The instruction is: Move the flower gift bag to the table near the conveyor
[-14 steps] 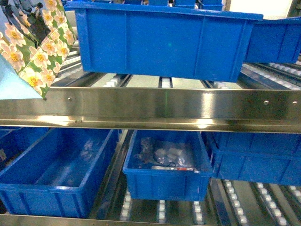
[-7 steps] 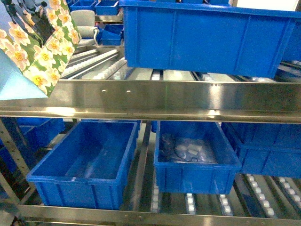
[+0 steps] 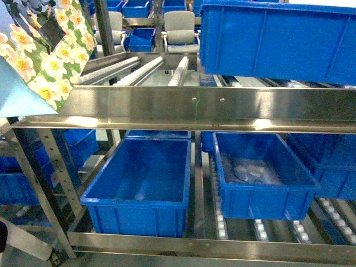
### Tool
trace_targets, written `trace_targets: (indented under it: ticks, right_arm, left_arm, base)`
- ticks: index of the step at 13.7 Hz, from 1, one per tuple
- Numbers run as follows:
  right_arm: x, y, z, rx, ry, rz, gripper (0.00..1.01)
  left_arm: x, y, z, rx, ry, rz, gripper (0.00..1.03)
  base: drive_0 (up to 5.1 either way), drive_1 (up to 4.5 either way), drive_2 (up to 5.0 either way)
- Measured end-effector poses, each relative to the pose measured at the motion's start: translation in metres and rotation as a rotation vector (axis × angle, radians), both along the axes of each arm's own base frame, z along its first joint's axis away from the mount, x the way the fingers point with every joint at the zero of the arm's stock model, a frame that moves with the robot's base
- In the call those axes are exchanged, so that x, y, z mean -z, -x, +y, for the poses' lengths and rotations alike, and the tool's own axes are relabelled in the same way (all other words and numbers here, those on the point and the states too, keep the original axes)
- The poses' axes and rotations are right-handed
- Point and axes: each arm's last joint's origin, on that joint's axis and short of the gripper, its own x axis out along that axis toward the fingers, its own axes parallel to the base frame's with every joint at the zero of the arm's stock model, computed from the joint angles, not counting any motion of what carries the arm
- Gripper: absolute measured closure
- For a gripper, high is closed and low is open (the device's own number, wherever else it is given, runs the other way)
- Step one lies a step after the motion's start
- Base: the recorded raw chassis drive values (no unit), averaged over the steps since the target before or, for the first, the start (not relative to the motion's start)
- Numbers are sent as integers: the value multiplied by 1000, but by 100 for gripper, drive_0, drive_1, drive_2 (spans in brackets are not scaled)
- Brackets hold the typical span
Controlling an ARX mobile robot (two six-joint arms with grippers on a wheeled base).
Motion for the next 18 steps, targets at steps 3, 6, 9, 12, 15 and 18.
trace_targets:
  ticks: [3,6,9,12,15,18]
  right_arm:
    - [0,0,0,0,0,0,99]
    - [0,0,0,0,0,3,99]
    - [0,0,0,0,0,0,99]
    - [0,0,0,0,0,0,99]
    - [0,0,0,0,0,-1,99]
    - [0,0,0,0,0,0,99]
  left_arm:
    - [0,0,0,0,0,0,100]
    - [0,0,0,1,0,0,100]
    - [0,0,0,0,1,-3,100]
    - [0,0,0,1,1,-2,100]
    - [0,0,0,0,0,1,100]
    - [0,0,0,0,0,0,100]
  base:
    - [-479,118,361]
    - [-481,117,357]
    - [-485,126,349]
    - [-494,130,337]
    - [-486,139,343]
    - [-486,140,343]
